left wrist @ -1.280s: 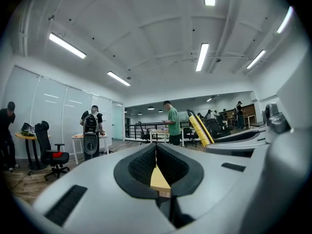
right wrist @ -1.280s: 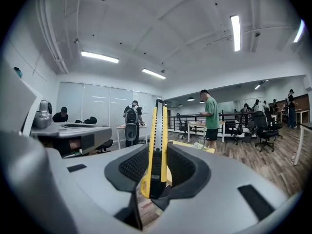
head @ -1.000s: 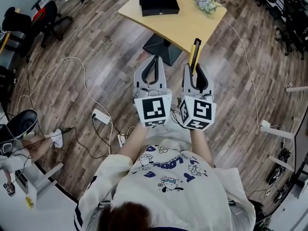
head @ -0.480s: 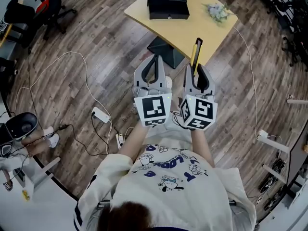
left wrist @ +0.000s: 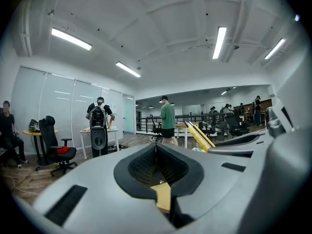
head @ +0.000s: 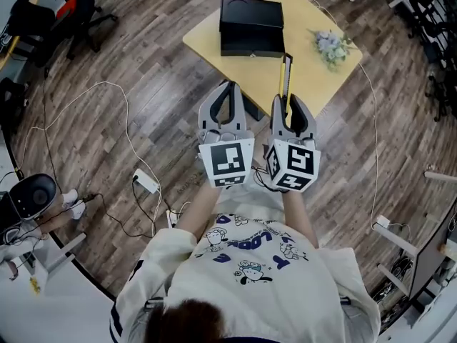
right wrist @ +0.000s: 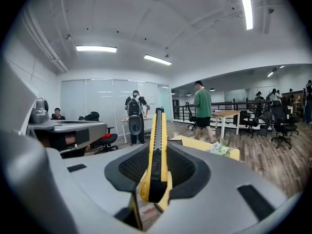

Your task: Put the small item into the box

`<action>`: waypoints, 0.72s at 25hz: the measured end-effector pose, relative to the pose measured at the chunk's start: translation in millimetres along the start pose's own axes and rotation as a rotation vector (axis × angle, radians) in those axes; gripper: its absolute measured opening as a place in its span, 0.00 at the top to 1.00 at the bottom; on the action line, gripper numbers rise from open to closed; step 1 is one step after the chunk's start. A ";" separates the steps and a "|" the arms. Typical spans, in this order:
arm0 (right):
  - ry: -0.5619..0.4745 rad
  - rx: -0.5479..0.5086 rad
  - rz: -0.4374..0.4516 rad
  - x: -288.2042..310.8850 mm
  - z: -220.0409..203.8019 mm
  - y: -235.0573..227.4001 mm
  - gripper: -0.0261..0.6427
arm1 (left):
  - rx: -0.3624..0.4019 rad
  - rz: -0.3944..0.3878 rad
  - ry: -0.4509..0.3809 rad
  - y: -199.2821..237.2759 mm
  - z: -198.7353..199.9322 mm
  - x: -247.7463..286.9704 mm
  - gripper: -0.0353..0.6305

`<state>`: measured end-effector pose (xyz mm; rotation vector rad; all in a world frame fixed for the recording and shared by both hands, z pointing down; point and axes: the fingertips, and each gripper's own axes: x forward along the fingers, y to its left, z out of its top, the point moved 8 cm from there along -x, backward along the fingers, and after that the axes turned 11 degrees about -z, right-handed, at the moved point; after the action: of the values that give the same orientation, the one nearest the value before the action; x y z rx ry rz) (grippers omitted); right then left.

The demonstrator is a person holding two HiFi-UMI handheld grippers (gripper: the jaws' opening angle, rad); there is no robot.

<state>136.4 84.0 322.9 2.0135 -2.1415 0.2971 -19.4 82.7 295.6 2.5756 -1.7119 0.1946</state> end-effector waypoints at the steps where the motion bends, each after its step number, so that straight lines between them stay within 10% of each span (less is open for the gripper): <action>1: -0.001 -0.006 0.008 12.9 5.1 -3.5 0.78 | -0.001 0.008 0.002 2.8 2.5 12.7 0.92; 18: 0.046 -0.085 0.161 161.2 40.3 -21.3 0.78 | -0.067 0.113 0.092 41.8 0.1 134.8 0.92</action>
<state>147.8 -83.0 328.1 1.7756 -2.2519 0.2683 -6.4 -57.0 311.3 2.3863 -1.8002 0.2516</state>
